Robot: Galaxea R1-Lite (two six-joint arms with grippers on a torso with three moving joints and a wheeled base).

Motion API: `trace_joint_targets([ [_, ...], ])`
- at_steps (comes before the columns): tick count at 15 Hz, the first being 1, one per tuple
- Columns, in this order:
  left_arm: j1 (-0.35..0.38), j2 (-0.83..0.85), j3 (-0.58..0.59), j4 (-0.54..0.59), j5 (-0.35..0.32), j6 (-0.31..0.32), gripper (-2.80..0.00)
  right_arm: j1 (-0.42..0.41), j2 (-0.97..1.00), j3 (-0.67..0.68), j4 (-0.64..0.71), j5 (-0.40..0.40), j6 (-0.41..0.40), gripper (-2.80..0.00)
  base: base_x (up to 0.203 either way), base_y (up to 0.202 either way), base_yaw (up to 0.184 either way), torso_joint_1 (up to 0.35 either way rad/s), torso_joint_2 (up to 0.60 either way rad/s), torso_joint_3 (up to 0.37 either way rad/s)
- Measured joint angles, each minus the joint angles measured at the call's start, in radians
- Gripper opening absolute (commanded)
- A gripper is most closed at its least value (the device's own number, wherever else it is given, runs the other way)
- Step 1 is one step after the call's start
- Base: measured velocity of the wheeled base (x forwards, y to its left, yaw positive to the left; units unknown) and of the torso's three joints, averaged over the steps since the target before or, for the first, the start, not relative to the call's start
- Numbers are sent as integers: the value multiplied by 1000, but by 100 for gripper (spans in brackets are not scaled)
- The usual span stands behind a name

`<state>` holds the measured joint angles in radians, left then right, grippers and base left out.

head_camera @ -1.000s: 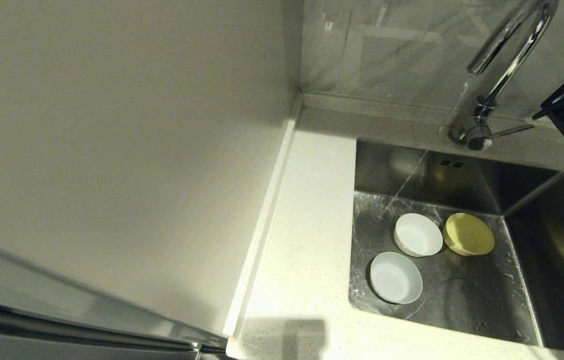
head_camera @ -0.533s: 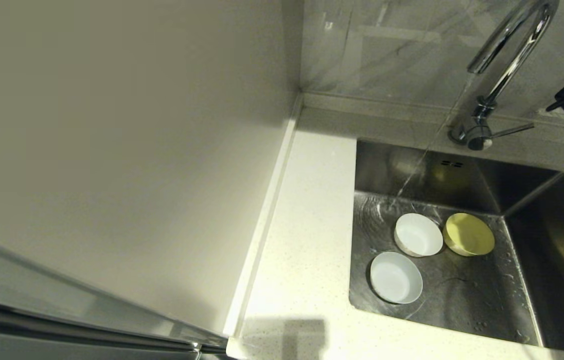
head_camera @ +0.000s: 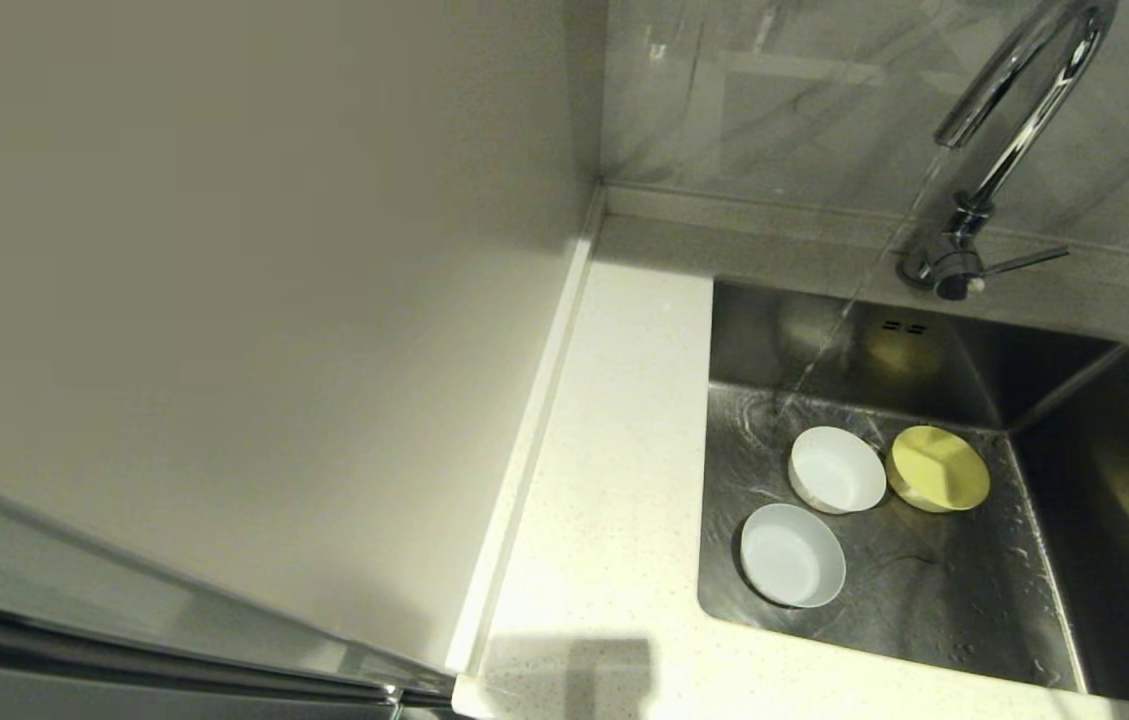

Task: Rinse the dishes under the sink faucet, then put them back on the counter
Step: Turn off the faucet

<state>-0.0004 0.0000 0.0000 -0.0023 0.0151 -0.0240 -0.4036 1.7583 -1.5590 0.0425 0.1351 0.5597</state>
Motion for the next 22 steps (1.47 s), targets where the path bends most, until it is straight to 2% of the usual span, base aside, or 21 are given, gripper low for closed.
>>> trace_joint_targets([
  [3, 0, 0, 0, 0, 0, 0, -280, 1, -15, 66, -1, 6, -48, -280, 0, 0, 0, 0, 0, 0],
  [9, 0, 0, 0, 0, 0, 0, -280, 106, -20, 102, -4, -7, -71, -280, 0, 0, 0, 0, 0, 0],
  [16, 0, 0, 0, 0, 0, 0, -280, 148, 49, 2, -7, -66, -63, -280, 0, 0, 0, 0, 0, 0],
  [22, 0, 0, 0, 0, 1, 0, -280, 150, 118, -55, -86, -74, -62, -280, 0, 0, 0, 0, 0, 0],
])
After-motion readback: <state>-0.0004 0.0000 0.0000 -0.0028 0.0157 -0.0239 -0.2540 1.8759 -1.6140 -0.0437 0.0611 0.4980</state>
